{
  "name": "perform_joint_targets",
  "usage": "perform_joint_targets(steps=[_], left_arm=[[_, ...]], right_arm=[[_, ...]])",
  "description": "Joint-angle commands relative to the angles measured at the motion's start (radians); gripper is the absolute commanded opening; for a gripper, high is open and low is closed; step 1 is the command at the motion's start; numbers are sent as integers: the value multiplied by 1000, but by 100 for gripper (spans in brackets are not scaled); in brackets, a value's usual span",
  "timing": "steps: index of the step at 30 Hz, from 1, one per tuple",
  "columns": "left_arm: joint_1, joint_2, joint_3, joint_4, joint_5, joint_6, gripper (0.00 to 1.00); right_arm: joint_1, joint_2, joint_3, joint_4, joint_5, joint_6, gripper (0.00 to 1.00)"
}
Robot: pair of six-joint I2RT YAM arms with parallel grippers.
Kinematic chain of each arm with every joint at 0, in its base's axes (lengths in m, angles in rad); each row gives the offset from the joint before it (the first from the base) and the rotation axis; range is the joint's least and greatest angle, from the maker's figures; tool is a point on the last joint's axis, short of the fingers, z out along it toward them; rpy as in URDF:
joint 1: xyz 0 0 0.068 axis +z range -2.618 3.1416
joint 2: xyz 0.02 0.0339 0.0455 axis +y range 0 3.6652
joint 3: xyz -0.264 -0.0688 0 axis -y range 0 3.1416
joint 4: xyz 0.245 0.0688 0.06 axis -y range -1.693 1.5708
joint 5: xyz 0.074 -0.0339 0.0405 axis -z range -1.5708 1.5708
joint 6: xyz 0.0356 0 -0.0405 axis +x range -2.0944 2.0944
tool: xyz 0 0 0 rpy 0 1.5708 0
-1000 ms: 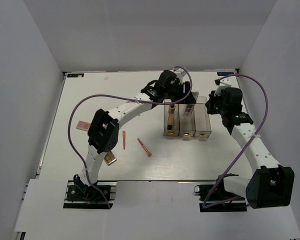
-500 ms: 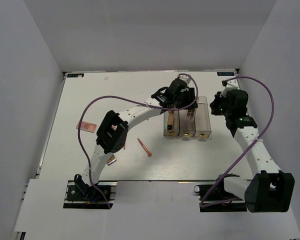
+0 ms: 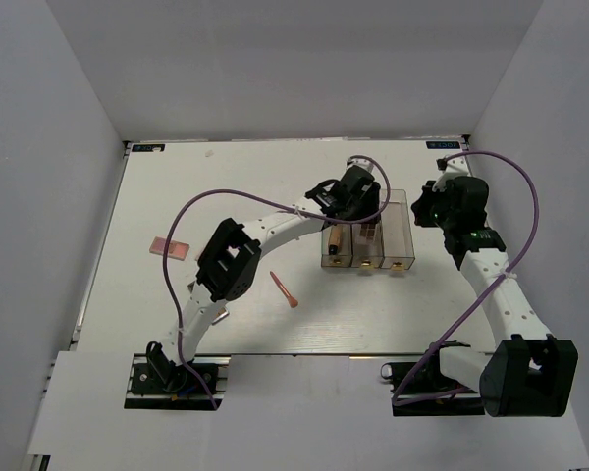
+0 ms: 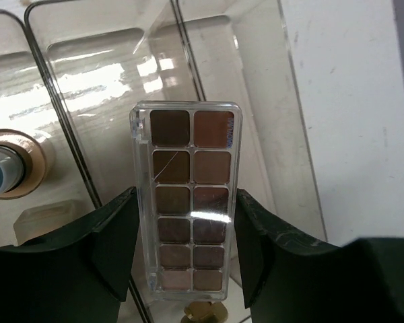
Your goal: Organize the makeup
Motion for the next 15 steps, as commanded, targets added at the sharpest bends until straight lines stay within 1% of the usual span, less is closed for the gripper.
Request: perform_joint_targets(steps=[1, 2, 4, 6, 8, 12, 15], left_arm=[[-9, -16, 43, -24, -48, -13, 33], [-9, -14, 43, -27, -51, -17, 38], [-9, -14, 44, -34, -68, -23, 41], [-9, -16, 44, -38, -71, -23, 47], [-9, -19, 46, -38, -75, -23, 56], [-18, -22, 46, -27, -63, -23, 62], [-18, -25, 47, -10, -48, -30, 64]], right_arm=[[-5, -22, -17, 47, -15, 15, 0], [-8, -24, -17, 47, -17, 16, 0], [-5, -24, -17, 44, -17, 16, 0], [-8, -24, -18, 44, -17, 16, 0], [-7, -24, -18, 44, -20, 18, 0], [-8, -25, -21, 46, -26, 16, 0], [-7, -25, -23, 44, -28, 21, 0]])
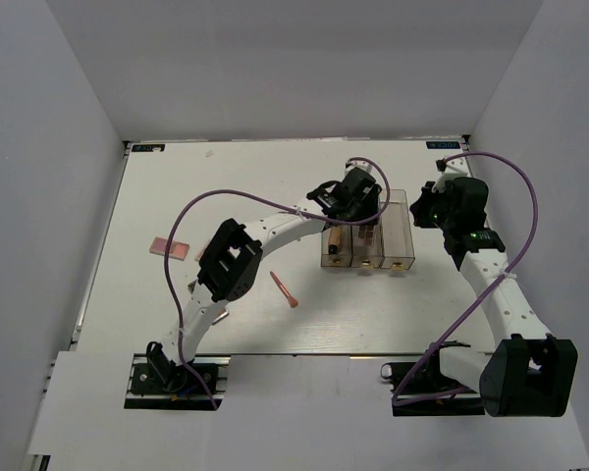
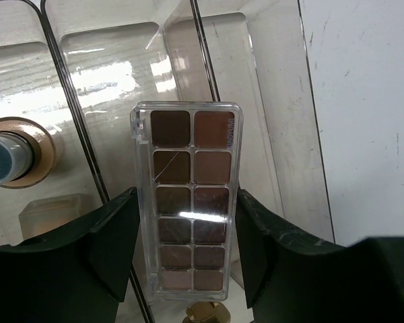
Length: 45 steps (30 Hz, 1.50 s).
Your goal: Organize the makeup
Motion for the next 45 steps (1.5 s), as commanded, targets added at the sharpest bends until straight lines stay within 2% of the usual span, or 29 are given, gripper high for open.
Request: perform_joint_targets(steps=[1, 11, 16, 18, 20, 21, 23, 24, 26, 27, 28, 29, 30, 32, 33, 35, 38, 39, 41, 42, 45], left_arm=[[-11, -43, 42, 32, 5, -12, 66], [-11, -49, 51, 41, -7, -16, 71], [-20, -69, 51, 49, -6, -19, 70], [-21, -99, 51, 78, -1, -10, 67], [-31, -128, 46, 102, 5, 14, 61], [-31, -159, 42, 107, 6, 36, 59], [-31, -196, 22, 115, -4, 65, 53], [-40, -240, 10, 115, -12, 85, 46], [-41, -292, -50, 119, -44, 103, 39], [-41, -353, -108, 129, -61, 114, 31], [-30, -384, -109, 129, -61, 119, 28], [-30, -417, -173, 133, -81, 120, 25], [-16, -450, -210, 133, -87, 119, 20], [-5, -558, -323, 121, -137, 111, 18], [-5, -590, -358, 107, -167, 100, 18], [25, -693, -470, 63, -220, 64, 18], [77, -828, -629, -5, -259, -2, 29], [93, -863, -673, -20, -268, -18, 41], [142, -961, -786, -67, -283, -54, 54], [157, -989, -817, -97, -284, -56, 63], [226, -1066, -905, -190, -284, -65, 74]], right_arm=[[-4, -23, -10, 36, -13, 16, 0], [-7, -28, -12, 32, -25, 15, 0], [-7, -34, -12, 35, -39, 13, 0], [-7, -43, -16, 40, -89, -11, 0], [-10, -51, -19, 42, -146, -59, 6], [-10, -65, -26, 45, -223, -80, 12], [-12, -85, -38, 60, -309, -129, 15], [-12, -109, -53, 69, -394, -165, 19], [-13, -141, -68, 94, -529, -206, 30], [-10, -154, -82, 95, -623, -250, 38], [-10, -154, -85, 88, -624, -278, 45], [-10, -151, -84, 69, -712, -303, 51], [-9, -148, -76, 45, -755, -365, 61], [-4, -117, -62, -55, -919, -450, 77], [-1, -100, -49, -108, -953, -541, 85], [13, -51, -16, -231, -1008, -605, 87], [42, -16, 7, -308, -986, -706, 88], [51, -10, 10, -308, -974, -714, 88], [80, 4, 23, -314, -932, -745, 88], [88, 22, 40, -319, -920, -757, 88], [131, 81, 79, -352, -880, -766, 88]])
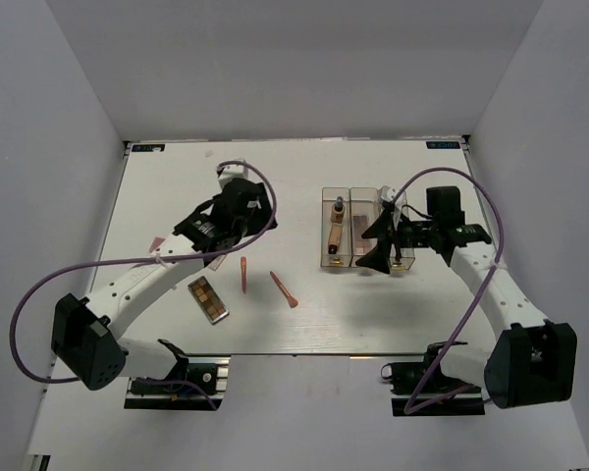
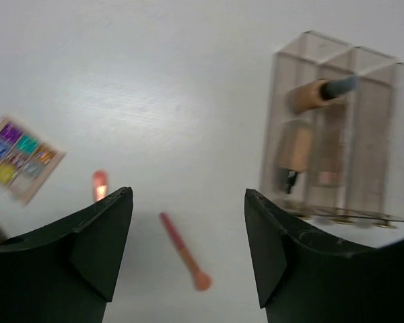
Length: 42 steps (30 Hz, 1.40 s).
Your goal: Organize the makeup
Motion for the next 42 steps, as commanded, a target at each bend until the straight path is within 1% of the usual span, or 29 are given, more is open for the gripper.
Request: perform_joint_targets(steps=[1, 3, 4, 5, 7, 8, 9, 11, 14, 15, 17, 18, 20, 21, 22, 26, 27, 29, 30, 34, 39, 42], left_arm=[[61, -76, -63, -165, -35, -59, 78], [118, -82, -97, -244, -38, -83, 81], [141, -85, -112, -264, -35, -120, 83], [190, -87, -129, -288, -29, -136, 84], [249, -88, -189, -292, 26, -187, 84], [279, -88, -210, -285, 44, -202, 84], [334, -87, -244, -282, 76, -217, 84], [406, -82, -270, -275, 92, -280, 84], [456, -65, -250, -285, 74, -301, 84], [470, -33, -233, -298, 62, -306, 84], [509, 4, -177, -330, 23, -323, 84], [537, 45, -160, -334, 12, -323, 84], [562, 88, -114, -336, 14, -320, 84], [574, 129, -103, -335, 17, -320, 84], [601, 151, -92, -333, 35, -320, 85], [658, 252, -31, -348, 61, -323, 86], [668, 264, -23, -351, 64, -323, 89], [698, 291, -19, -338, 83, -321, 91], [707, 294, -20, -330, 87, -314, 94], [746, 330, -11, -301, 115, -292, 98], [792, 387, 8, -273, 143, -283, 98], [812, 421, 20, -264, 135, -277, 98]], right_arm=[[57, 60, 102, -66, 28, -65, 88], [83, 104, 129, -87, 61, -58, 88], [100, 116, 145, -87, 73, -41, 88], [109, 126, 149, -72, 88, -27, 88], [117, 139, 153, -55, 116, -6, 88], [145, 139, 152, -41, 127, -1, 88], [157, 138, 147, -28, 151, 11, 88], [177, 139, 139, -11, 183, 33, 87], [195, 138, 126, 11, 219, 68, 85], [205, 136, 123, 26, 243, 76, 85], [214, 136, 115, 38, 259, 91, 79], [220, 136, 112, 48, 266, 99, 72], [228, 142, 110, 49, 271, 100, 66], [229, 146, 113, 48, 272, 103, 60], [232, 147, 115, 48, 275, 106, 59], [240, 156, 116, 54, 295, 119, 58], [238, 156, 115, 55, 303, 119, 59], [240, 155, 112, 58, 311, 120, 60], [240, 155, 109, 57, 312, 119, 62], [240, 159, 103, 54, 317, 119, 65], [238, 173, 112, 51, 312, 119, 66], [240, 185, 124, 42, 309, 119, 66]])
